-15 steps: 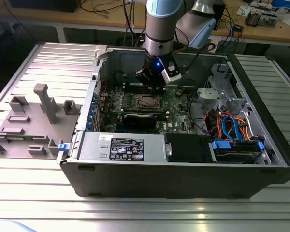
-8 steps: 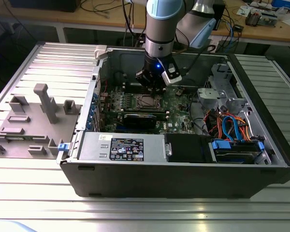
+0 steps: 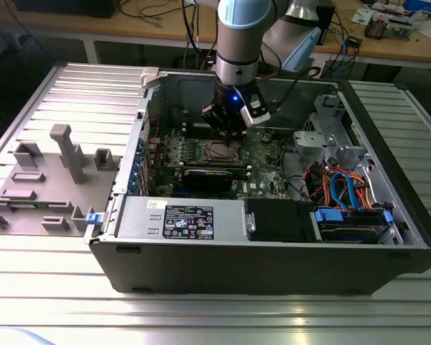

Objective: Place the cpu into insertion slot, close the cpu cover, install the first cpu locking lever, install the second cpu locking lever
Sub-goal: 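Install the second cpu locking lever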

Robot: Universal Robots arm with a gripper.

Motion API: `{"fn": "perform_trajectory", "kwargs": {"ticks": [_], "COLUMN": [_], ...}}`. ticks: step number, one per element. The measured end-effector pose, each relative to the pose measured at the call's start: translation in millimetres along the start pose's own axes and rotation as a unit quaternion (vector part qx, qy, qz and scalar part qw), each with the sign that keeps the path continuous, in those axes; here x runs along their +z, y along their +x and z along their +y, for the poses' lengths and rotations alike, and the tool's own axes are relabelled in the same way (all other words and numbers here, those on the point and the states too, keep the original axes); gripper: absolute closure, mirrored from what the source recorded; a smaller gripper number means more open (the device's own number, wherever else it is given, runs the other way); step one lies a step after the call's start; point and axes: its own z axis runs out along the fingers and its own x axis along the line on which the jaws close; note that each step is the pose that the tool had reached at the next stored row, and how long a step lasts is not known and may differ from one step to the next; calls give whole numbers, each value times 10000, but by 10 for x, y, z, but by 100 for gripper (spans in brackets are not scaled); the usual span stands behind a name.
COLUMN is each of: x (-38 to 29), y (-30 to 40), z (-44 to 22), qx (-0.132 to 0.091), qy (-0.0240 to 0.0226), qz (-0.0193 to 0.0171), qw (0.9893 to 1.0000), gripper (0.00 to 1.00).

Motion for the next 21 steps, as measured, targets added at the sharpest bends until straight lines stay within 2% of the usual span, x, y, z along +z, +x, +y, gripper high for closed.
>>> {"fn": "perform_trajectory", "kwargs": {"ticks": [6,21], "x": [-4,-235], "y": [0,-6], "z": [-1,18], "qx": [0,0], "qy": [1,0], "qz": [1,0], "qw": [10000,10000], "gripper": [89,89]}}
